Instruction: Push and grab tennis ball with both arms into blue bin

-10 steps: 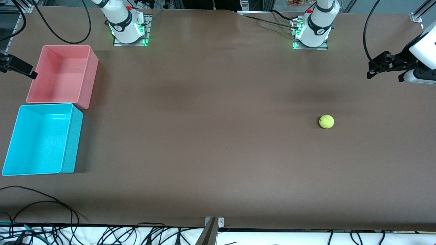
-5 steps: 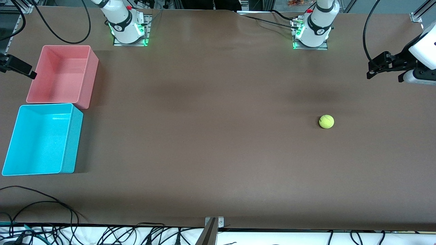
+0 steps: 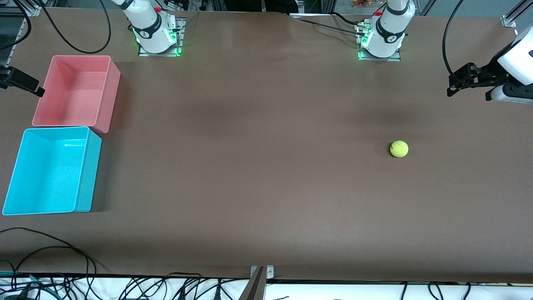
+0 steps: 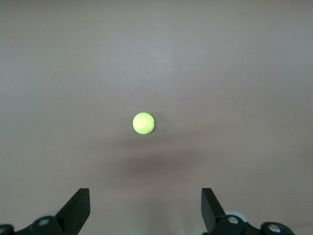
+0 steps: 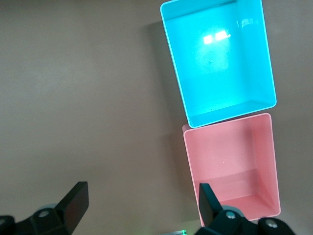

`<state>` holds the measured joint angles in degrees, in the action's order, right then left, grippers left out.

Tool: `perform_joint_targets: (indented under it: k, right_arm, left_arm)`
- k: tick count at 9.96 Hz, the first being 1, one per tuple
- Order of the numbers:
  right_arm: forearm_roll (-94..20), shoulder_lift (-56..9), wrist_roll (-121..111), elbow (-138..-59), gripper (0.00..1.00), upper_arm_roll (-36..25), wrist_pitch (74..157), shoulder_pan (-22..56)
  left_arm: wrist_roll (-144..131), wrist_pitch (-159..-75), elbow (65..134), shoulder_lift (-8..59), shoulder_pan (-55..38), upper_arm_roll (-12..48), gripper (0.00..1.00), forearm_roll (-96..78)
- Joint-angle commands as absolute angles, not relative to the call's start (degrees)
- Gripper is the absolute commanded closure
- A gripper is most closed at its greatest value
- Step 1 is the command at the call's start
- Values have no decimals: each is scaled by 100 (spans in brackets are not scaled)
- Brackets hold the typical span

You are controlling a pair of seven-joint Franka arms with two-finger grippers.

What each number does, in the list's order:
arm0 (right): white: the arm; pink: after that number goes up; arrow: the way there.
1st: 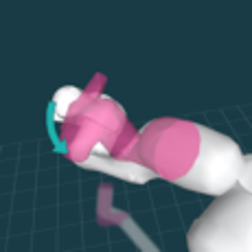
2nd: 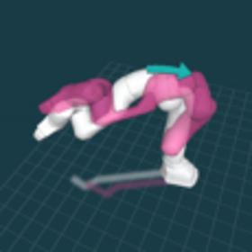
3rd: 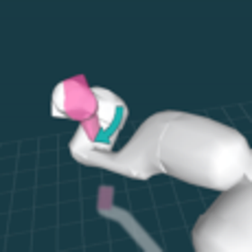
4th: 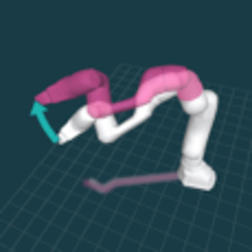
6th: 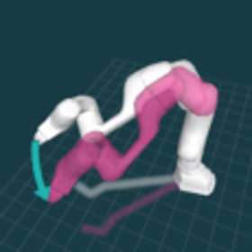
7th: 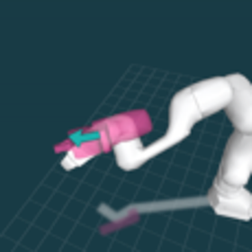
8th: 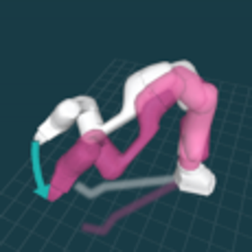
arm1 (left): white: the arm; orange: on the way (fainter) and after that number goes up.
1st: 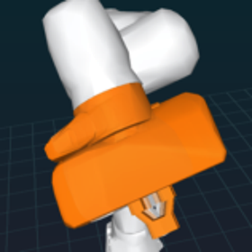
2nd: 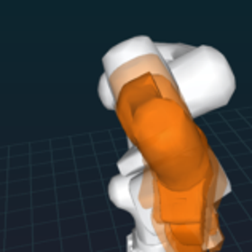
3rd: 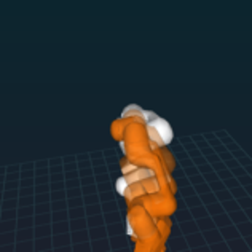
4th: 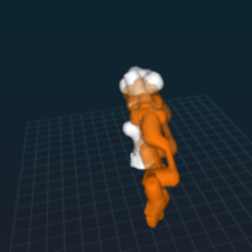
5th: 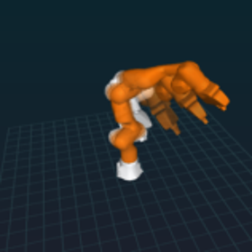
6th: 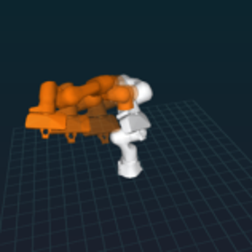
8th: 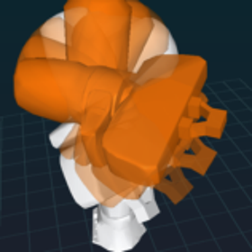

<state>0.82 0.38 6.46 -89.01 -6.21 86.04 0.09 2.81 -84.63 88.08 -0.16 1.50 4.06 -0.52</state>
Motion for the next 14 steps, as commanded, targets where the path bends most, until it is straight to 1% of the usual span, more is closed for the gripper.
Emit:
perform_joint_targets:
  k: [1,14]
  right_arm:
    - [-17,18,589,-8763,0,-703,8517,-26]
    - [-105,26,580,-8763,0,-791,8508,-26]
  left_arm:
    - [325,-8350,8569,105,149,439,0,88]
    - [325,-8350,8561,105,123,440,0,79]
